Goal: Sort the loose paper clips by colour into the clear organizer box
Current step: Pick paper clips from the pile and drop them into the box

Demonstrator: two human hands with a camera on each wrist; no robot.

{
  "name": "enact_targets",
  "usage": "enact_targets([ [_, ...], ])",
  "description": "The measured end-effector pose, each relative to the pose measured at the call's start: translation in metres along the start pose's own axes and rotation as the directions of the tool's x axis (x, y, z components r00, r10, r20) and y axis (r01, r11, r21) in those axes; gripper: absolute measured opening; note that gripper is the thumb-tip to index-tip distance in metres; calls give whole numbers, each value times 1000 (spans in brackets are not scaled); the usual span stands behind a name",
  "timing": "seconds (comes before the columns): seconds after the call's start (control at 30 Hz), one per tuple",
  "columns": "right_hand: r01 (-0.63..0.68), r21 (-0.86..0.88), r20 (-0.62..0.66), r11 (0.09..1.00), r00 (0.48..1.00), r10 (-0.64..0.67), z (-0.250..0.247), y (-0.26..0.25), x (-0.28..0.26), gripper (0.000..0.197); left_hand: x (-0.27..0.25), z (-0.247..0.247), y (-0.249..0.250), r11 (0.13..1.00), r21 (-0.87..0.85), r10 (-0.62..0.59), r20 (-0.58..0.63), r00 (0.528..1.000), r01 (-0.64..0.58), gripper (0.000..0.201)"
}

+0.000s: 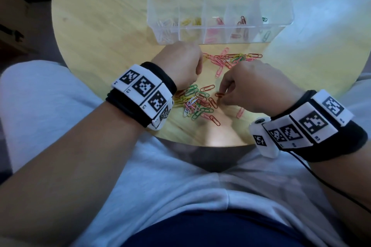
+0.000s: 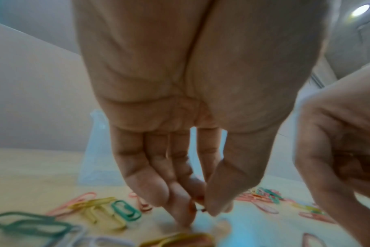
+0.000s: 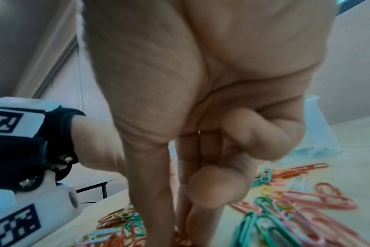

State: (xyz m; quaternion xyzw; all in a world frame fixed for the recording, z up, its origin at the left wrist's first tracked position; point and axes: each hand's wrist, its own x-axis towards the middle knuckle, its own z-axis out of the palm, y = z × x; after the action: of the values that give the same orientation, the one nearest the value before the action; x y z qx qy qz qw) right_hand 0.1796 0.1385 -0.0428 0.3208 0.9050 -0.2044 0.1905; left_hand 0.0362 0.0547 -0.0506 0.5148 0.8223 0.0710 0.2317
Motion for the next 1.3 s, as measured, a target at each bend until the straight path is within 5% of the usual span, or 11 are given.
enact_targets([
  [0.27,-5,-105,14,994,1000,6,2,-5,4,23,-1,-7,8,970,-244,-3,-3,1000,2,21],
  [0.53,5,-125,41,992,999,0,6,-5,6,29,0,-1,13,972,-233,36,3,999,-34,21],
  [0.67,80,181,110,980,989,-101,-4,0,1,20,0,3,11,992,-122,-25,59,998,32,10],
  [0.77,57,477,71,877,992,-103,-15,4,-2,21,-3,6,12,997,-42,-64,111,992,69,8],
  [1.0,141,702,-64,698,989,-136,-12,2,2,26,-4,10,19,992,37,-128,108,986,125,11],
  [1.1,174,644,-46,745,981,-189,-9,2,6,16,-3,11,18,989,55,-143,122,982,137,21],
  [1.3,181,202,39,963,981,-192,4,2,4,7,-1,13,17,986,70,-153,55,987,149,19],
])
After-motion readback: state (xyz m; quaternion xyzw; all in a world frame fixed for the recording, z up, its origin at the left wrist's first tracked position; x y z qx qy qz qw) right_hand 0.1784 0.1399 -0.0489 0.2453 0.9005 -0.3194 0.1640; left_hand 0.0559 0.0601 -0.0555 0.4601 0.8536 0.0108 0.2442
